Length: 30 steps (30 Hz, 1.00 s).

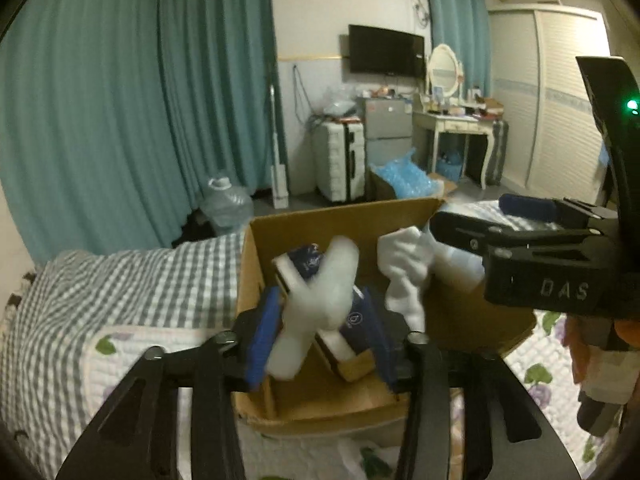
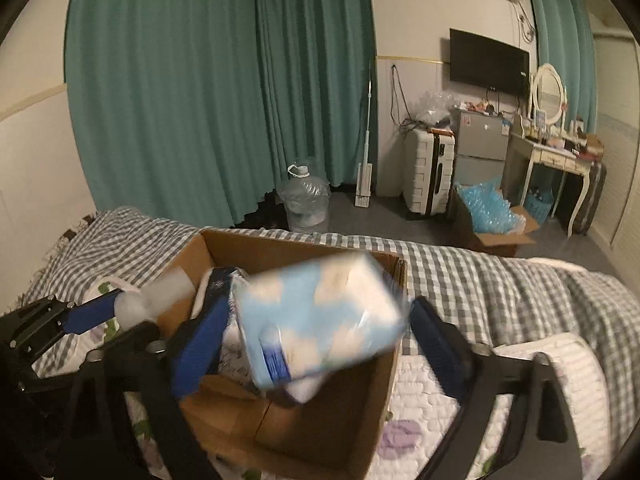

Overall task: Organize soft objects
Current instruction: 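Carry both items over the cardboard box and open both grippers to drop them, then move both grippers back from the box to the remaining items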

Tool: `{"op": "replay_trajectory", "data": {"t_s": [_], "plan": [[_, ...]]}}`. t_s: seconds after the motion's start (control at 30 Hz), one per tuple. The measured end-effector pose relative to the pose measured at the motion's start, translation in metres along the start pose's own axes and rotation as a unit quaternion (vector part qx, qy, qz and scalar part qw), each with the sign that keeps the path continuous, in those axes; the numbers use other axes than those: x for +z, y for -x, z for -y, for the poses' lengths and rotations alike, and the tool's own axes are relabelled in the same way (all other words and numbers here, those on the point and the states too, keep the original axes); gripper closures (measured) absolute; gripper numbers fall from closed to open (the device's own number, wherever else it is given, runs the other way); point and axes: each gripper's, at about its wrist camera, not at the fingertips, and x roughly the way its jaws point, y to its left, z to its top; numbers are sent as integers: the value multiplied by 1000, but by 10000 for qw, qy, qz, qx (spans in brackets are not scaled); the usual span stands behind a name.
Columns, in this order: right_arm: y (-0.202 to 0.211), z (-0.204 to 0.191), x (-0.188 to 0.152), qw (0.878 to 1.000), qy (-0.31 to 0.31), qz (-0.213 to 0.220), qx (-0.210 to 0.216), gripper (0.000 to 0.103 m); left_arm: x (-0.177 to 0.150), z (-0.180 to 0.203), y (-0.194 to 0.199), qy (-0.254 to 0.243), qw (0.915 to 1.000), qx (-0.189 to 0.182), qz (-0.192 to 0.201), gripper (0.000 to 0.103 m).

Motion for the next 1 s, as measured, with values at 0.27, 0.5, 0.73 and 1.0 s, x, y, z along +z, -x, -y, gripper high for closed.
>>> {"op": "replay_trajectory", "data": {"t_s": [0.27,0.5,0.73,1.0], "plan": [[23,9,1,9996,-9,275,-46,4,9,-12,29,268,9988,233,342,26],[109,3,23,9980,281,556,-46,1,33,-10,122,388,9931,478,999,17],[212,-17,30,9943,522,920,-160,1,45,-7,224,419,9853,687,1506,16],[272,-44,-13,9923,834,838,-366,1,15,-5,257,318,9881,667,1352,16]]}}
